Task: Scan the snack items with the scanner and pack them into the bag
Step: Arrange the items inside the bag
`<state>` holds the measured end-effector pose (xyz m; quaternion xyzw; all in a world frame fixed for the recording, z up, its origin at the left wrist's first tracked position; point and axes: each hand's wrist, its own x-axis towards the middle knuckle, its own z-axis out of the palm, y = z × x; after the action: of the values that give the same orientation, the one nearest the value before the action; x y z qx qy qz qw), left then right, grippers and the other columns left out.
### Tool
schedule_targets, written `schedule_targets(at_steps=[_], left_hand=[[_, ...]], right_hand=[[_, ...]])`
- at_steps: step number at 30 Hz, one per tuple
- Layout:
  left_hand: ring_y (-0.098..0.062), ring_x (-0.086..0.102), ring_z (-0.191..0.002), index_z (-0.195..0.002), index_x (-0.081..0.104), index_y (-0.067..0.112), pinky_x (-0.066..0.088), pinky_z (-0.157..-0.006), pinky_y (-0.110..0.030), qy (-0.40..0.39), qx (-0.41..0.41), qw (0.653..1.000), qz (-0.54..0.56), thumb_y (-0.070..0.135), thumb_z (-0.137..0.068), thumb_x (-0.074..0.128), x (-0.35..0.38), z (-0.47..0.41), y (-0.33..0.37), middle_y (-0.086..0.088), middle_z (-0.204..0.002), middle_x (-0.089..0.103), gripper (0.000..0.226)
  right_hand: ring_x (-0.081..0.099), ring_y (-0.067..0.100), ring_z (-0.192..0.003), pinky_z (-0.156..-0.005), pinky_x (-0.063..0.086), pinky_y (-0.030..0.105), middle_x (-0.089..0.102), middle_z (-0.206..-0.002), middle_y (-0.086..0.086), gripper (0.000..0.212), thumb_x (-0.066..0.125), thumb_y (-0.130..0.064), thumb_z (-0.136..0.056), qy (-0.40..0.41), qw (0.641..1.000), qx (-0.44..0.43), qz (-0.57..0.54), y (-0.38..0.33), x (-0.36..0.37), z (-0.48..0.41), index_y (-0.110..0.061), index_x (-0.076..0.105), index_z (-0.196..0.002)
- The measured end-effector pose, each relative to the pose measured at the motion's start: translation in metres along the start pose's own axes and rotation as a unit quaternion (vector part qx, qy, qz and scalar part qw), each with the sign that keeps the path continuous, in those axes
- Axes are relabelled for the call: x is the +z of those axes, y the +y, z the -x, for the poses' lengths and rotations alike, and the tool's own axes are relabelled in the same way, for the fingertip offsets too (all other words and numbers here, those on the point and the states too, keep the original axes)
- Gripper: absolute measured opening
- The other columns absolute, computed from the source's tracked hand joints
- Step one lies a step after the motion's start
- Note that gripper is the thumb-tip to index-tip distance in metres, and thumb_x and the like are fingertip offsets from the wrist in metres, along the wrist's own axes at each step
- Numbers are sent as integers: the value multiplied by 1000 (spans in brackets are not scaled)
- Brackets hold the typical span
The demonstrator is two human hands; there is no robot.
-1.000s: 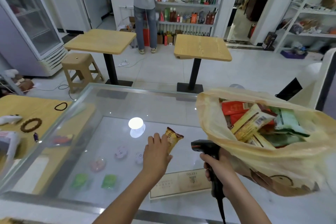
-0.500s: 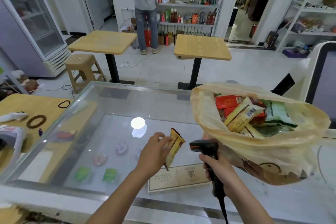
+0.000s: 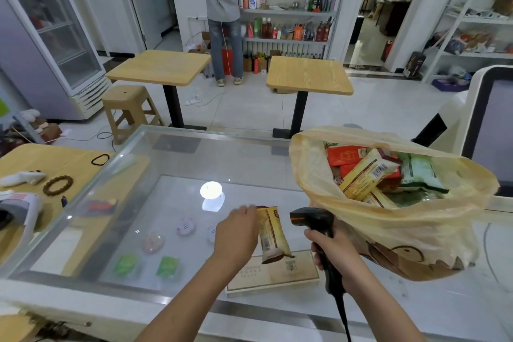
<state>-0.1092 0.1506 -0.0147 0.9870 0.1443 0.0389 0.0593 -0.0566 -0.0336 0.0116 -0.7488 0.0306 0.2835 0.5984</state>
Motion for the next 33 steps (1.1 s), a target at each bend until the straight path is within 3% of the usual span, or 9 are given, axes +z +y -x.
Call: schedule_targets(at_steps=[1,3,4,6,9,12,18,33], left_hand=[[-19,50,-110,-123,46,20,39,-71,-26,17,52,998,6,9,-93,43,0,-3,-5,0,-126,52,32],[-18,29,-136,-140,34,28,38,-95,-29,-19,185,982,30,5,-87,54,11,-12,-15,4,-150,31,62],[-18,20,-142,-143,31,31,33,-106,-33,-48,226,972,31,11,-88,58,16,-16,-17,4,-155,24,65],[-21,23,-140,-142,34,29,27,-110,-36,-67,256,964,2,30,-90,60,24,-20,-15,0,-152,29,58],[-24,38,-120,-129,40,15,31,-97,-33,-37,177,981,-72,49,-90,53,33,-21,-9,-6,-130,42,54],[-23,42,-111,-124,38,10,35,-87,-31,-46,81,994,-62,55,-88,51,37,-20,-4,-7,-123,44,59],[-21,47,-103,-119,42,11,39,-82,-28,-49,23,998,-17,63,-82,55,38,-29,-1,-6,-116,50,65],[-18,49,-107,-123,42,11,41,-85,-25,-35,-4,999,23,54,-86,56,39,-32,0,-6,-120,52,58]], right_hand=[[47,18,-47,-45,40,28,51,-66,10,16,62,-12,-89,1,1000,0,0,0,0,0,-7,56,-103],[46,19,-47,-45,40,27,50,-66,10,17,62,-12,-90,1,1000,1,-6,-1,-1,1,-8,56,-105],[46,19,-47,-45,39,27,50,-65,10,18,62,-13,-90,1,1000,2,-11,-2,-1,1,-9,56,-106],[46,19,-46,-44,39,27,50,-63,9,18,63,-17,-90,1,1000,7,-22,-4,-1,4,-7,57,-103],[49,21,-44,-43,42,27,50,-63,10,27,66,-27,-88,-7,998,25,-56,-9,1,7,-3,56,-94],[48,21,-42,-43,41,26,52,-60,10,34,64,-39,-88,-14,998,36,-57,-19,2,10,-7,54,-94],[42,16,-40,-42,35,24,49,-54,4,67,46,-73,-80,-29,998,59,-7,-48,0,14,-8,57,-89],[39,15,-40,-41,33,23,47,-53,3,69,43,-75,-80,-24,996,50,63,-64,-2,26,-9,58,-86]])
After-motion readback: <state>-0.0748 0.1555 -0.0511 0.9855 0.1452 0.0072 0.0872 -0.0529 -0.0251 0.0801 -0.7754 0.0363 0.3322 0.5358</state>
